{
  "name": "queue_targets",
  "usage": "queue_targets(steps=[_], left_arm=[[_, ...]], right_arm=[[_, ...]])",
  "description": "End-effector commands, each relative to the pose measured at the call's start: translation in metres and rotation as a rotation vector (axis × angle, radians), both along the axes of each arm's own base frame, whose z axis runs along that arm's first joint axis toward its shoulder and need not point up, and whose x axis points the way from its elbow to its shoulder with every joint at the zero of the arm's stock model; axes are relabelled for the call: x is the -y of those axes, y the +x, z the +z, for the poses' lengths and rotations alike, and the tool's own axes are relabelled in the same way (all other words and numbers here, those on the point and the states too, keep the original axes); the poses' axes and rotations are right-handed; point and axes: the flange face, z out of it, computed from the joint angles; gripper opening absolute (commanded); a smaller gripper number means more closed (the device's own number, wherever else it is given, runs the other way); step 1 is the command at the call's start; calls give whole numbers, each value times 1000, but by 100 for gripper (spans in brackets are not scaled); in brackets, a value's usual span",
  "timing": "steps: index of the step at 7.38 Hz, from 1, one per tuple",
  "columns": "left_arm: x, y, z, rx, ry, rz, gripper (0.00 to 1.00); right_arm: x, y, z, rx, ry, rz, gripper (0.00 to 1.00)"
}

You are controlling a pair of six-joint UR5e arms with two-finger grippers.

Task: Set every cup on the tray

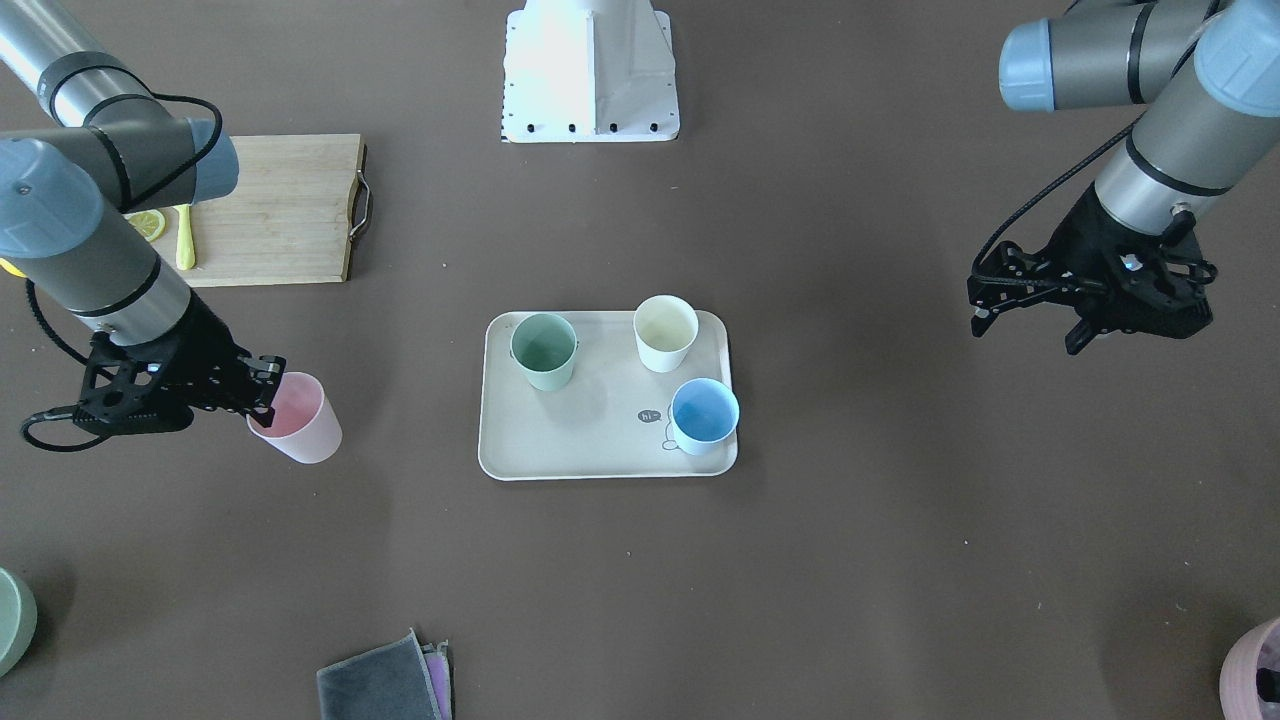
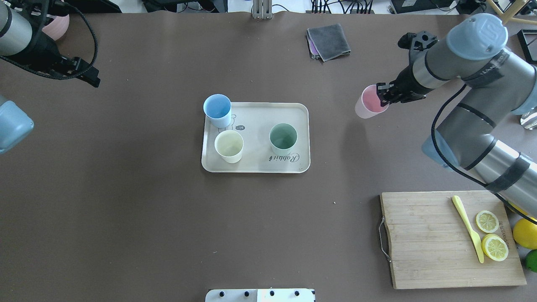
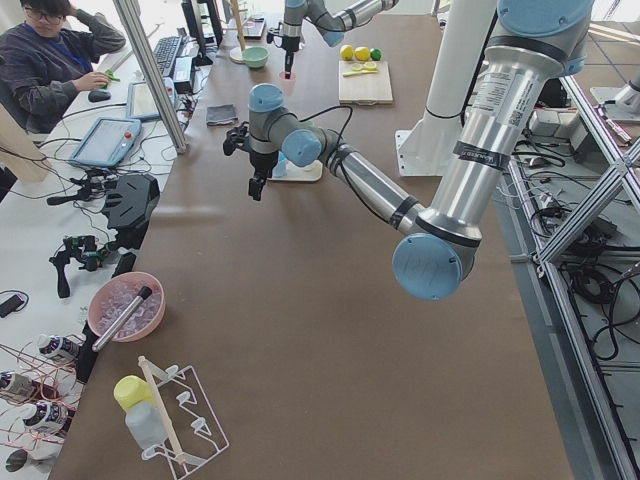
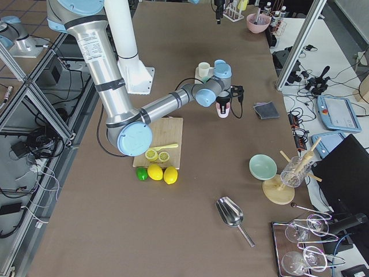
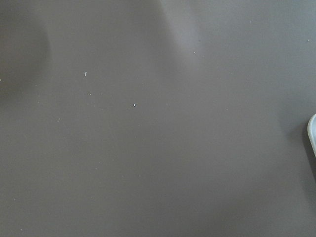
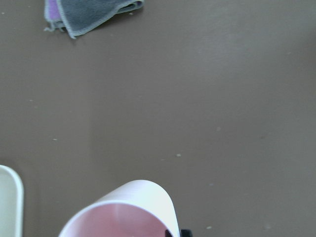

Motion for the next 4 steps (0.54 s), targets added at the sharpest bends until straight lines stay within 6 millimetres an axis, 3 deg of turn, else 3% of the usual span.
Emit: queue_targets(steps=[1, 2, 3, 4], left_arm=[[-1, 3, -1, -4, -6, -2, 98], [-2, 4, -1, -5, -8, -4, 98], [-3, 8, -1, -8, -17, -5, 98], [-4, 13, -1, -15, -9, 1, 98]], right_arm=[[-23, -84, -70, -2, -89, 109, 0], [-26, -108, -114, -31, -133, 120, 0], [-31, -128, -136, -34, -148, 123, 0], [-29, -147, -139, -47, -149, 115, 0]])
